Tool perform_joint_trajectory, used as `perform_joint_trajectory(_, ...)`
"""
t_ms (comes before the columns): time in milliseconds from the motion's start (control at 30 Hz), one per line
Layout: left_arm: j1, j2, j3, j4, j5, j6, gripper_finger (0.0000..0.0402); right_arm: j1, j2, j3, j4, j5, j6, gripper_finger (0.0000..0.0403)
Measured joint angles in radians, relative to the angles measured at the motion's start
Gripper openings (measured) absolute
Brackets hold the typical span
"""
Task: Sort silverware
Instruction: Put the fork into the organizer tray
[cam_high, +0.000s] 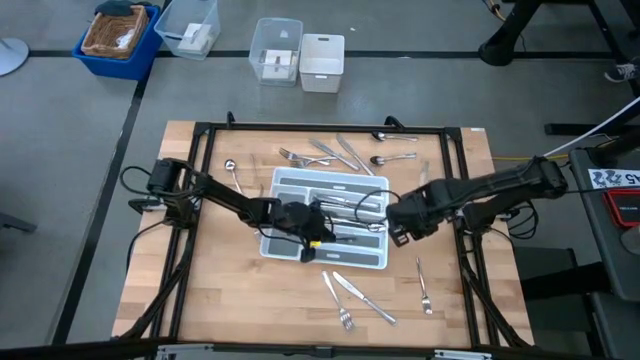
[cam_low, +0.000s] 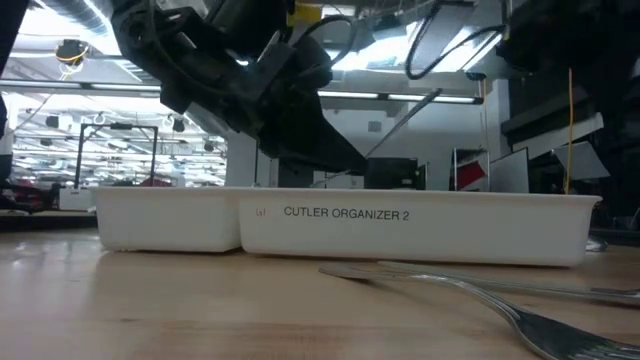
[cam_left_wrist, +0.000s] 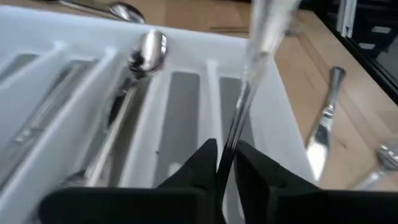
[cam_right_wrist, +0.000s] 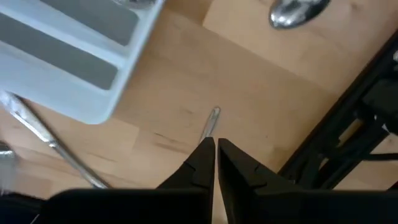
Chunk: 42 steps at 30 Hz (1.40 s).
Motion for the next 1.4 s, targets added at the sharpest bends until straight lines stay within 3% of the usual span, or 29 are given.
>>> perform_joint_trajectory(300, -0.001, 0.0, 0.037, -0.012, -0.012, -0.02, 0.0118, 0.155, 0.0, -0.042, 0.077, -0.003, 0.174, 0.0024)
perform_joint_trajectory(733, 0.017, -0.003, 0.037, 0.025, -0.001, -0.031, 0.0125, 0.352, 0.001, -0.042, 0.145, 0.062, 0.422, 0.0024)
perform_joint_trajectory(1000, -0.045, -0.004, 0.038, 0.025, 0.018, 0.201, 0.0125, 0.429, 0.018, -0.041, 0.246, 0.072, 0.564, 0.0024)
perform_joint_trajectory(1233, -0.061, -0.011, 0.038, 0.026, 0.017, 0.065, 0.0125, 0.472, 0.113, -0.041, 0.572, 0.322, 0.466, 0.0024)
perform_joint_trajectory(1400, -0.05, -0.047, 0.038, 0.019, 0.016, 0.048, 0.0125, 0.46, 0.205, -0.041, 0.721, 0.384, 0.382, 0.0024)
